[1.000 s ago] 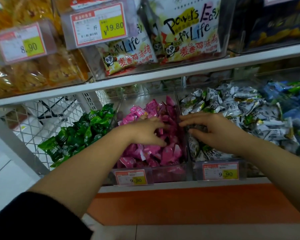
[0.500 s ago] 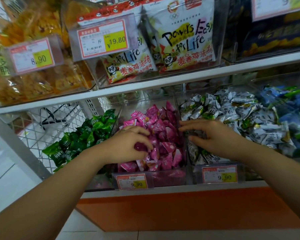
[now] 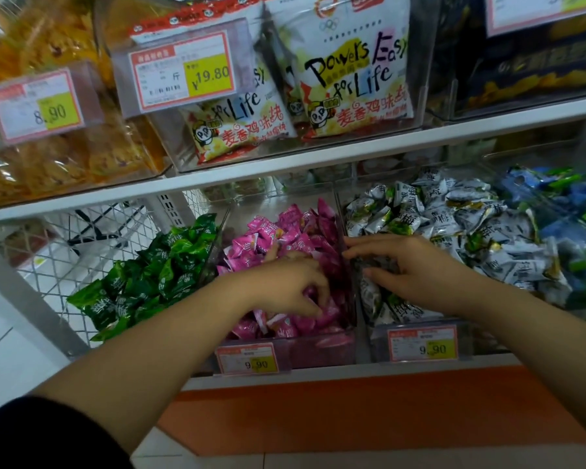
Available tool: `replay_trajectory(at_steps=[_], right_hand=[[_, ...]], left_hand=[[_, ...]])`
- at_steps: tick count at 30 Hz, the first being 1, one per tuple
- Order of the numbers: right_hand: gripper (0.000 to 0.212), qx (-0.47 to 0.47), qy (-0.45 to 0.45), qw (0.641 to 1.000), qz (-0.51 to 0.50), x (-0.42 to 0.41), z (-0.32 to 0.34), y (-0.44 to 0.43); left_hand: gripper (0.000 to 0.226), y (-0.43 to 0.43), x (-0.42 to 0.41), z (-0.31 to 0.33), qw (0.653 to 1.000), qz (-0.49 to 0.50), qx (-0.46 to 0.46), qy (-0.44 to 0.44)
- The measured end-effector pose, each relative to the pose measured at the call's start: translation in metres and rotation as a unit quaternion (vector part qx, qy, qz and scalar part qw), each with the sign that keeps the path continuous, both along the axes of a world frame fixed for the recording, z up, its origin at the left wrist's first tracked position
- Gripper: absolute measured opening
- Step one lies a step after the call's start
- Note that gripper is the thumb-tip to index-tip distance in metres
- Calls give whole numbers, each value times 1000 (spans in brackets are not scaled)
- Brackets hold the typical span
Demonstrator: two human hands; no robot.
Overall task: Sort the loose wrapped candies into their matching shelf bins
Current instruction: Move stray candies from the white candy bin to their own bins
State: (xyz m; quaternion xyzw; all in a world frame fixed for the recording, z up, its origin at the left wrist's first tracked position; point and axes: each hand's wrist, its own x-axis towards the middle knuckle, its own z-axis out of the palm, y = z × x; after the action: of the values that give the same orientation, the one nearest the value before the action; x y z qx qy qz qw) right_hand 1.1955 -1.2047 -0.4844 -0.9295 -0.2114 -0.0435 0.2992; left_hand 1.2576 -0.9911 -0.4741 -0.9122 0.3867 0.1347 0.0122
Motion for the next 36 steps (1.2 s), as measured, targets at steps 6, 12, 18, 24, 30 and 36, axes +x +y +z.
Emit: replay_trajectory(at_steps=[6, 12, 18, 24, 30, 36], right_hand=[[39, 10, -10, 1000, 0, 1, -1, 0], [39, 17, -13, 1000, -1, 1, -3, 1], [36, 26, -7, 1000, -2, 4, -2, 0], [28, 44, -32, 999, -2, 10, 6, 3], [43, 48, -28, 998, -13, 24, 11, 2], [48, 49, -21, 998, -20, 40, 10, -2]], left_hand=[[6, 36, 10, 2, 998, 10, -39, -58], [10, 44, 7, 0, 993, 28, -87, -76], [9, 42, 4, 11, 995, 49, -83, -13], [15, 26, 14, 46, 966, 124, -220, 63], [45, -14, 64, 13, 976, 120, -176, -38], [70, -43, 92, -4, 984, 171, -41, -3]])
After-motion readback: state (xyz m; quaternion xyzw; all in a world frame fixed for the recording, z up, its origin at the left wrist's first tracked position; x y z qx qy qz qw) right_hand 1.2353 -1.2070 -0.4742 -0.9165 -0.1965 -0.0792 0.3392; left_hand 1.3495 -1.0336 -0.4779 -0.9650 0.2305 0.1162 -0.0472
